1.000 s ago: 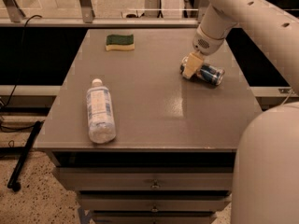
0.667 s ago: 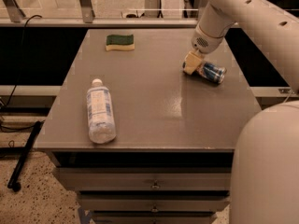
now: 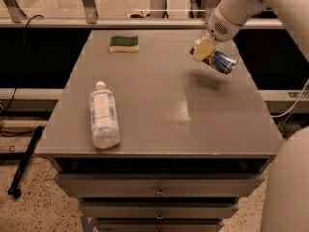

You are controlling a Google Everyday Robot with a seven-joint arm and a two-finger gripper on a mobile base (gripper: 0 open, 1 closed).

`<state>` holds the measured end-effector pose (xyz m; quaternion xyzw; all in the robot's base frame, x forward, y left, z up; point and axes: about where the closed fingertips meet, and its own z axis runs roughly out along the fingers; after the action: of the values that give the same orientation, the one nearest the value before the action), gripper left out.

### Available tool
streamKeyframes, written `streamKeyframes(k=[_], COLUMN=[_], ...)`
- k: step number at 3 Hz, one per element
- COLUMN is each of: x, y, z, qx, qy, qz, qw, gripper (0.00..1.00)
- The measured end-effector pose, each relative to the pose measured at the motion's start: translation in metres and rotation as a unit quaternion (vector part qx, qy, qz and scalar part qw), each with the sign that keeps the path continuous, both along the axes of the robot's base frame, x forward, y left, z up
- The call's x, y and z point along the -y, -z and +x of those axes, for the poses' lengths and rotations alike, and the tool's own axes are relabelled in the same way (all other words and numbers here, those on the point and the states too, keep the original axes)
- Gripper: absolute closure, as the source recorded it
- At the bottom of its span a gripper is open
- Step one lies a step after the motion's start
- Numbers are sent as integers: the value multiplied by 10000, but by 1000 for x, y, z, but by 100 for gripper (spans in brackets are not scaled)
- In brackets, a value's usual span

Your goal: Pick redbull can

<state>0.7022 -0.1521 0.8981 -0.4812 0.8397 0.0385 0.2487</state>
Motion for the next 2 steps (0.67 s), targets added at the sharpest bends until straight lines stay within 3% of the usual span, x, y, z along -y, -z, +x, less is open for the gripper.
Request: streamKeyframes(k=[1, 2], x=[0, 4], y=[-25, -43], z=[-5, -12], qx=[449, 856], qy=[-415, -819], qz=[841, 1650], qw=[9946, 9791], gripper=[100, 100])
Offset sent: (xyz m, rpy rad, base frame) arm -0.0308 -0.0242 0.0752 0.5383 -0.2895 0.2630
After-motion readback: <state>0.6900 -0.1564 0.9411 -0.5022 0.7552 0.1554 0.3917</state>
